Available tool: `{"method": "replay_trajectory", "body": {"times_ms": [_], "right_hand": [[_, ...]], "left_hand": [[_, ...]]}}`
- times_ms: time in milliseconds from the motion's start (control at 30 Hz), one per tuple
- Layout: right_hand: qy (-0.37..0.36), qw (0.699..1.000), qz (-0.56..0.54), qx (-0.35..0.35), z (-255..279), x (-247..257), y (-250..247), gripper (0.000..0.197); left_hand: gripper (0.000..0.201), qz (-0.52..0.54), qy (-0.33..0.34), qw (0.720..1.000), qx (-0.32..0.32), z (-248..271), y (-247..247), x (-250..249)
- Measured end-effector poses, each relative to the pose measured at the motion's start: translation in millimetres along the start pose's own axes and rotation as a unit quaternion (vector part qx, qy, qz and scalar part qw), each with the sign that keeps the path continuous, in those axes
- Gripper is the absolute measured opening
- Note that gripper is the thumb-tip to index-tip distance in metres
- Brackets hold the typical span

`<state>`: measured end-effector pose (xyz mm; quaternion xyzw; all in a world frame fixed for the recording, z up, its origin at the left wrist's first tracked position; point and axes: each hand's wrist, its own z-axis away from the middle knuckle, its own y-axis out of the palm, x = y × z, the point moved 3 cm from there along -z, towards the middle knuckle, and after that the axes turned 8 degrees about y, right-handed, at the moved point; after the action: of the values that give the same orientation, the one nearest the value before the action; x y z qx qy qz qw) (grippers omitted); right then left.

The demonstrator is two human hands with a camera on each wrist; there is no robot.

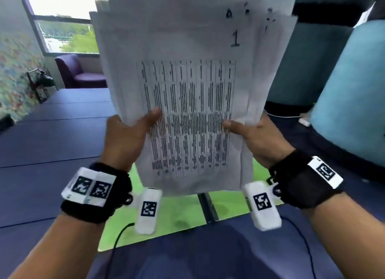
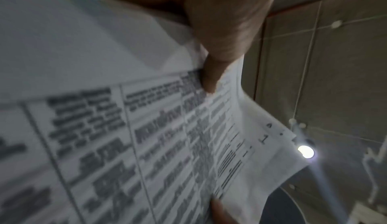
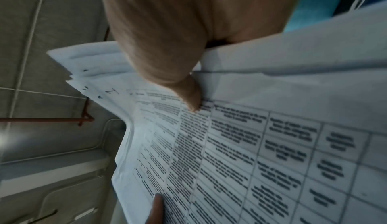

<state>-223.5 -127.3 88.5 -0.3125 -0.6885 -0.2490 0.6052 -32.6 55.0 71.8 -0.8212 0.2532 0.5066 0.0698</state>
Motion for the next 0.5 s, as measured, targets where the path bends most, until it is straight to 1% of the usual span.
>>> {"method": "replay_trajectory", "body": {"times_ms": [67,100,133,167,233,300,333,400,433,467,500], "right_hand": [[-0.022,0.999,-0.035,-0.036,-2.8,4.8,14.5,0.023],[-0.025,0.997,-0.047,-0.051,-3.6,4.1,20.4,0.023],[-0.029,0.996,-0.054,-0.062,-2.7,3.4,26.7,0.019],[-0.036,0.996,-0.056,-0.064,-2.1,1.6,32.8,0.017],[-0.044,0.997,-0.053,-0.042,-1.1,-2.9,48.3,0.017],[-0.048,0.998,-0.034,-0.009,-1.4,-6.5,63.8,0.012],[-0.050,0.998,-0.027,0.004,-1.5,-7.7,70.0,0.013],[-0.052,0.999,-0.003,0.018,-5.1,-12.2,77.5,0.012],[-0.050,0.998,0.008,0.028,-6.4,-15.9,79.6,0.007],[-0.047,0.998,0.015,0.046,-7.2,-19.9,81.4,0.004],[-0.034,0.997,0.016,0.063,-8.3,-25.0,82.7,0.011]], "left_hand": [[0.020,-0.024,0.050,0.998,0.010,-10.0,-23.1,-11.1],[0.012,-0.028,0.064,0.997,0.027,-14.0,-33.9,-12.4],[0.007,-0.030,0.071,0.997,0.032,-18.1,-45.3,-8.8],[0.014,-0.038,0.073,0.996,0.025,-20.4,-54.1,-5.1],[0.019,-0.054,0.078,0.995,0.017,-19.1,-59.4,-2.7],[0.012,-0.064,0.050,0.997,0.012,-16.6,-61.2,1.9],[0.011,-0.065,0.028,0.997,-0.002,-15.1,-63.8,2.2],[0.019,-0.047,-0.011,0.999,-0.012,-16.7,-76.0,7.8],[0.030,-0.039,-0.027,0.999,-0.008,-16.5,-82.3,11.8],[0.046,-0.043,-0.044,0.998,-0.009,-15.3,-89.3,15.8],[0.058,-0.048,-0.055,0.997,-0.005,-13.2,-96.8,20.9]]}}
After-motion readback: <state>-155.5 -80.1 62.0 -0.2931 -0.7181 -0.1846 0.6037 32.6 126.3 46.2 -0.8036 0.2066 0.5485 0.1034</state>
